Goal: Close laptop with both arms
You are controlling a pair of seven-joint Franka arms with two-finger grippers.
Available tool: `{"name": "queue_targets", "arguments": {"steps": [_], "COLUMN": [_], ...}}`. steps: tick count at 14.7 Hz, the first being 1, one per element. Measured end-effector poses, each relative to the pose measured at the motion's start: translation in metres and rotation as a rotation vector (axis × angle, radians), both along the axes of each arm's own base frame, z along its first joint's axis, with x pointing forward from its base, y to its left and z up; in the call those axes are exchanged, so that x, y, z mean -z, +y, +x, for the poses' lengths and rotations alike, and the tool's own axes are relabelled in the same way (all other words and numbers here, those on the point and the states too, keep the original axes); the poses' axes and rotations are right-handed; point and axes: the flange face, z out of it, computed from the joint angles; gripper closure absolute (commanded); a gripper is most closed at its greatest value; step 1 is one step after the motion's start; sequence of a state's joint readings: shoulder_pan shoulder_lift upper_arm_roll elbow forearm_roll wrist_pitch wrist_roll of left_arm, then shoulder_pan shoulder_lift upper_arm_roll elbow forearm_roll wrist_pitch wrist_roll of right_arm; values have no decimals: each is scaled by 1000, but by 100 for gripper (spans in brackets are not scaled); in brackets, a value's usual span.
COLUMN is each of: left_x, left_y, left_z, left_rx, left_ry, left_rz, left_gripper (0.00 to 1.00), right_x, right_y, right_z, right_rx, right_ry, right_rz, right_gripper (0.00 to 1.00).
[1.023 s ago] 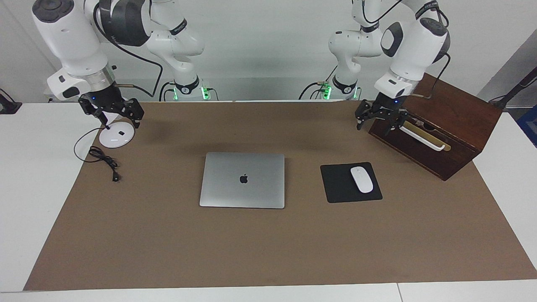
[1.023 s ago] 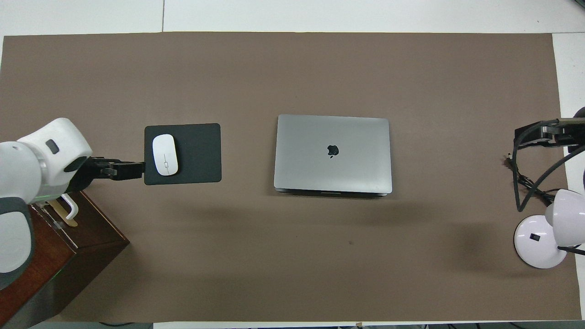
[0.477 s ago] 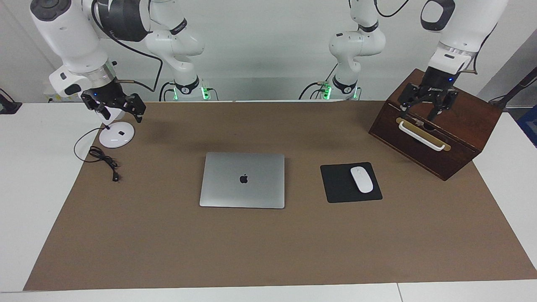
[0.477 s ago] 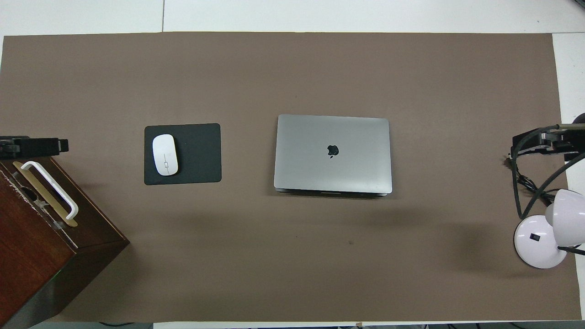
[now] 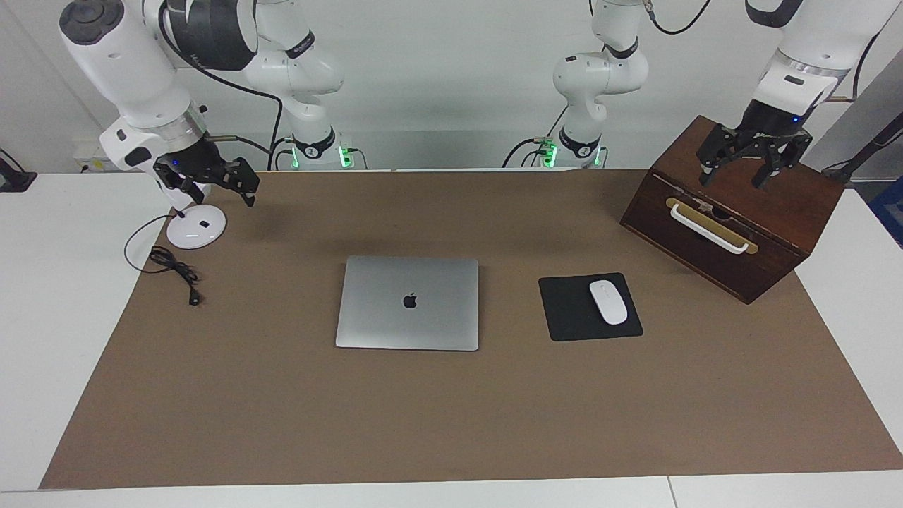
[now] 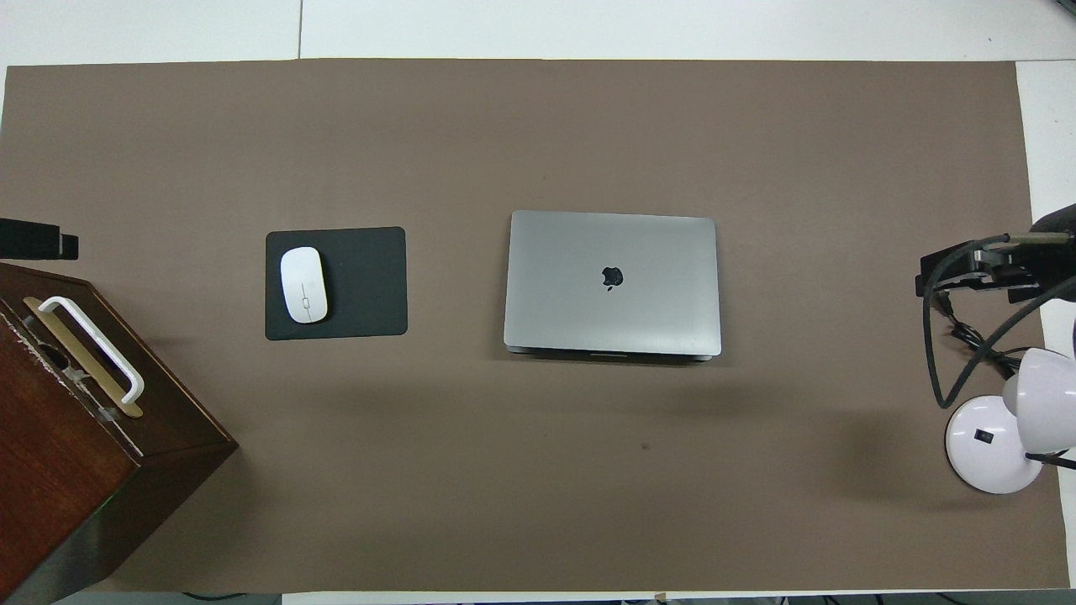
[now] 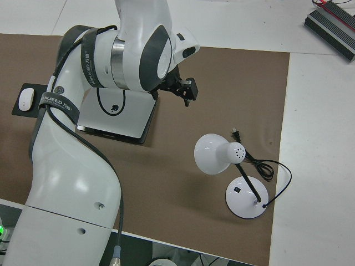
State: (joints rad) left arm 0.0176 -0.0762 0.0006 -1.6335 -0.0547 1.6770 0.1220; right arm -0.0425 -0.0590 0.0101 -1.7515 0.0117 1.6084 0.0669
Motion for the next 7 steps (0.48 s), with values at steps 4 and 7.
{"name": "queue_targets", "arguments": {"steps": [4, 7], "left_x": [17, 26], "left_y": [-2, -5], "left_z": [4, 6], "left_rx": [3, 8], "left_ry": [32, 49], "left_rz": [0, 0], "left_gripper": [0, 0], "right_x": [-1, 2], "right_y": [-8, -12], "right_z": [-3, -7], "right_rx": [9, 11], "right_ry": [0, 8], "right_rz": [1, 2], "right_gripper": [0, 0]}}
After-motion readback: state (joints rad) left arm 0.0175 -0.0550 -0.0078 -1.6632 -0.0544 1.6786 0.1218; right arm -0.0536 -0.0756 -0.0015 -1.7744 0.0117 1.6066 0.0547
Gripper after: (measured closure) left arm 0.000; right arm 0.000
